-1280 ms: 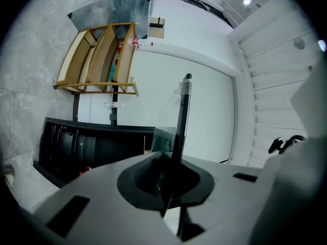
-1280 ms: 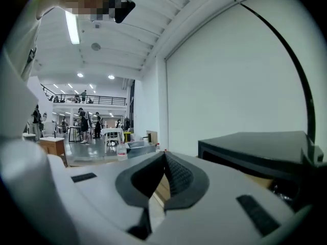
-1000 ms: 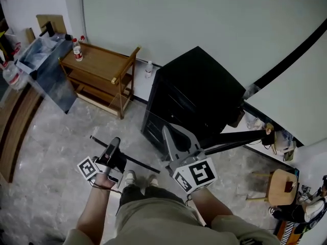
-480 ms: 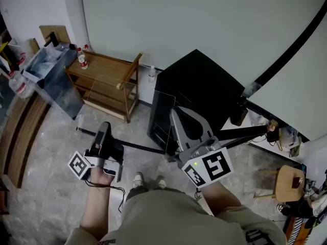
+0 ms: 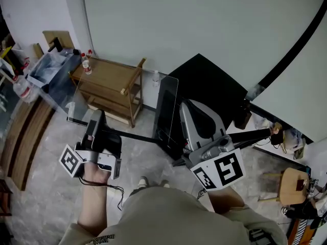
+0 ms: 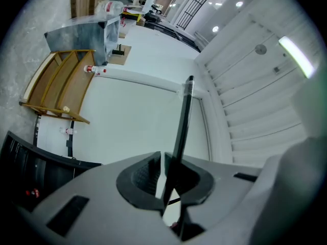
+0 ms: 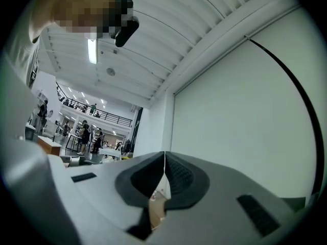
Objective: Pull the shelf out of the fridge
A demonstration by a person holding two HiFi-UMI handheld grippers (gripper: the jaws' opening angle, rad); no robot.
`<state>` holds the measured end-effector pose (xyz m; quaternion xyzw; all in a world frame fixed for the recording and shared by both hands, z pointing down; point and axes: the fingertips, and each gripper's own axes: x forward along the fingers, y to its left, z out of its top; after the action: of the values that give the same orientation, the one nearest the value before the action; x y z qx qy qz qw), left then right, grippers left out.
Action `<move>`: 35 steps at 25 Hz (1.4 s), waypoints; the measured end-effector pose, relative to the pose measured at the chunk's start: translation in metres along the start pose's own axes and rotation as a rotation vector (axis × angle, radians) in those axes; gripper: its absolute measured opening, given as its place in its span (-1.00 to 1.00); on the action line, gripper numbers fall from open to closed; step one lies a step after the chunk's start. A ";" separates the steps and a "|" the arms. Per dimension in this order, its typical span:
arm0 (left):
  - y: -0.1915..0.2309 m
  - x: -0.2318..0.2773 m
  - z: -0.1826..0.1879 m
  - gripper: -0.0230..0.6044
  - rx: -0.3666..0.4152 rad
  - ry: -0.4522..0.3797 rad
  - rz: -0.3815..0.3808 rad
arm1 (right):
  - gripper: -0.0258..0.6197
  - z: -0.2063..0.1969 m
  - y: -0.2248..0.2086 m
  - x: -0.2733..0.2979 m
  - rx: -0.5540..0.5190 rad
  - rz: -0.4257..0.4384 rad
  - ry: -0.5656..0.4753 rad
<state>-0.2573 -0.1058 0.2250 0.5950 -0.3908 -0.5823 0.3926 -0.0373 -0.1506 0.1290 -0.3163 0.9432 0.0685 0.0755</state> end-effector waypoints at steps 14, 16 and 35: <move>0.060 0.010 -0.011 -0.84 -0.054 0.047 0.116 | -0.93 -0.035 -0.017 0.016 0.055 0.001 0.060; 0.068 0.007 -0.016 -0.84 -0.079 0.054 0.119 | -0.93 -0.043 -0.019 0.017 0.061 0.002 0.076; 0.127 -0.020 -0.032 -0.83 -0.133 0.108 0.189 | -0.93 -0.092 -0.014 0.015 0.041 0.035 0.199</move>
<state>-0.2264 -0.1363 0.3501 0.5586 -0.3842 -0.5344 0.5047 -0.0498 -0.1868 0.2150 -0.3036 0.9525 0.0186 -0.0135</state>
